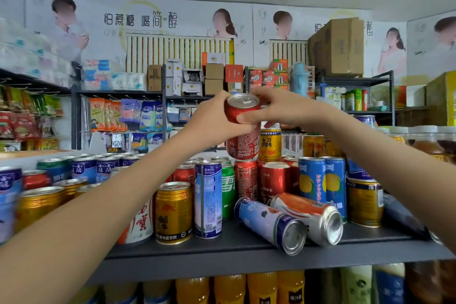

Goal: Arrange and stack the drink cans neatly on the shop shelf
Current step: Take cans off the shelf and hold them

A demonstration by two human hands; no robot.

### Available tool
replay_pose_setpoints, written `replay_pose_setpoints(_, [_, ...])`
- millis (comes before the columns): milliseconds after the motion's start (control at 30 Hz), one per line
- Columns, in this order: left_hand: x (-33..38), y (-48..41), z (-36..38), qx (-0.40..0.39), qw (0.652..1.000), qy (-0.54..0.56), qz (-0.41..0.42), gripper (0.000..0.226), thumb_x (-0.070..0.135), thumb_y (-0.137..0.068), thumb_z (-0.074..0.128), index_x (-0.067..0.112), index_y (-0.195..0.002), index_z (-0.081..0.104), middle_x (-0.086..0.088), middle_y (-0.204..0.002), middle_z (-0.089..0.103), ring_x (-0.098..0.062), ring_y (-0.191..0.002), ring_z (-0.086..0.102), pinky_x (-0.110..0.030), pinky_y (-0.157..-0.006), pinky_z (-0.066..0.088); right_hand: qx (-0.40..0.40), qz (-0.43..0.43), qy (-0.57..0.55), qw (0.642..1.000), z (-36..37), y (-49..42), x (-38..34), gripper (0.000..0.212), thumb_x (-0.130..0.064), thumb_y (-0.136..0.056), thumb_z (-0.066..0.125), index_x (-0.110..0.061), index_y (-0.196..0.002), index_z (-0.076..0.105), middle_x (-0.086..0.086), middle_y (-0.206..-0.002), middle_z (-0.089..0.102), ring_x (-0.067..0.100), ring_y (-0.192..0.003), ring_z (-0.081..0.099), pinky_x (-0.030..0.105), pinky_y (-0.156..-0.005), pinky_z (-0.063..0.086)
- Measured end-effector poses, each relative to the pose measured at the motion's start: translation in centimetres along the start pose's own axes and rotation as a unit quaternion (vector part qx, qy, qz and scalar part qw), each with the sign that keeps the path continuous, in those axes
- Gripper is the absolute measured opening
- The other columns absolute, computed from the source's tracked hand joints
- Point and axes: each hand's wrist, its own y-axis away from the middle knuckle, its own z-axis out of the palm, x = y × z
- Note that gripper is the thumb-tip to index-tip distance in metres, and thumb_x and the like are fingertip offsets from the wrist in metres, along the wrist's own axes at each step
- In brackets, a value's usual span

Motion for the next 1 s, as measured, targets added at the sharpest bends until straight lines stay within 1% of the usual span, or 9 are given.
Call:
replay_pose_setpoints(100, [0.0,0.2,0.5,-0.018,1.0,-0.019,0.007,0.064,0.047,-0.068,0.078,0.02,-0.119,0.05,0.005,-0.106,0.062,-0.012,-0.093,0.06,-0.027,-0.078,0.051,0.0,-0.011,0.015,1.0,0.2,0.2,0.1,0.042,-0.033,-0.078,0.074,-0.013,-0.112,0.059,0.013,-0.108,0.065,0.026,-0.092,0.065,0.041,-0.076,0.054])
replay_pose_setpoints(167, [-0.2,0.2,0.8,-0.034,0.999,0.008,0.004,0.074,0.05,-0.066,0.079,0.022,-0.126,0.045,0.004,-0.115,0.063,-0.013,-0.101,0.06,-0.031,-0.087,0.051,0.029,-0.015,0.018,0.999,0.4,0.2,0.5,0.038,-0.033,-0.076,0.074,-0.013,-0.106,0.062,0.011,-0.101,0.067,0.025,-0.087,0.066,0.041,-0.075,0.054])
replay_pose_setpoints(233, [-0.5,0.1,0.8,-0.068,0.997,0.021,-0.024,0.09,0.053,-0.066,0.077,0.027,-0.139,0.032,0.002,-0.13,0.058,-0.016,-0.114,0.056,-0.029,-0.093,0.044,0.049,0.003,-0.016,0.999,0.8,0.1,1.2,0.035,-0.034,-0.075,0.074,-0.012,-0.1,0.065,0.01,-0.092,0.069,0.022,-0.077,0.065,0.037,-0.07,0.054])
replay_pose_setpoints(300, [-0.8,0.2,0.3,-0.126,0.99,-0.024,-0.056,0.098,0.062,-0.07,0.068,0.028,-0.147,0.019,0.001,-0.14,0.049,-0.018,-0.126,0.048,-0.026,-0.092,0.036,0.063,0.034,-0.033,0.997,1.6,0.0,2.0,0.038,-0.038,-0.072,0.075,-0.009,-0.094,0.067,0.009,-0.086,0.07,0.017,-0.072,0.063,0.035,-0.066,0.051])
replay_pose_setpoints(433, [-2.1,1.1,-0.8,-0.263,0.947,-0.167,-0.081,0.075,0.069,-0.082,0.042,0.024,-0.141,0.039,0.004,-0.141,0.046,-0.015,-0.126,0.045,-0.026,-0.095,0.034,0.071,0.094,-0.026,0.993,3.3,-0.4,3.8,0.051,-0.047,-0.067,0.077,-0.002,-0.088,0.068,0.007,-0.078,0.066,0.019,-0.07,0.06,0.032,-0.062,0.045])
replay_pose_setpoints(567, [-3.7,2.2,-0.9,-0.325,0.924,-0.179,-0.096,0.065,0.068,-0.084,0.042,0.029,-0.137,0.044,0.004,-0.139,0.048,-0.015,-0.123,0.047,-0.03,-0.1,0.037,0.063,0.13,-0.026,0.989,4.3,-1.2,5.4,0.048,-0.047,-0.069,0.077,-0.003,-0.077,0.061,0.008,-0.072,0.06,0.02,-0.067,0.054,0.031,-0.059,0.039])
replay_pose_setpoints(700, [-4.5,2.6,-0.6,-0.335,0.915,-0.206,-0.087,0.062,0.067,-0.085,0.043,0.037,-0.139,0.04,0.007,-0.147,0.04,-0.016,-0.132,0.039,-0.031,-0.103,0.031,0.027,0.16,-0.006,0.987,5.1,-2.0,5.8,0.045,-0.042,-0.073,0.077,-0.001,-0.079,0.06,0.01,-0.076,0.063,0.02,-0.067,0.056,0.027,-0.056,0.042])
replay_pose_setpoints(833, [-5.4,3.0,-0.5,-0.326,0.916,-0.227,-0.063,0.065,0.067,-0.084,0.045,0.036,-0.141,0.038,0.009,-0.15,0.035,-0.016,-0.134,0.036,-0.036,-0.109,0.031,-0.007,0.217,-0.052,0.975,6.1,-2.7,6.6,0.04,-0.03,-0.072,0.08,0.001,-0.087,0.06,0.006,-0.078,0.067,0.013,-0.063,0.062,0.018,-0.043,0.045])
replay_pose_setpoints(1000, [-5.3,3.5,-0.3,-0.322,0.919,-0.218,-0.06,0.062,0.061,-0.088,0.046,0.033,-0.142,0.036,0.004,-0.149,0.036,-0.02,-0.134,0.036,-0.042,-0.11,0.029,-0.041,0.239,-0.018,0.97,6.7,-3.7,6.9,0.039,-0.034,-0.073,0.079,-0.002,-0.085,0.06,0.003,-0.078,0.066,0.013,-0.068,0.062,0.019,-0.047,0.045])
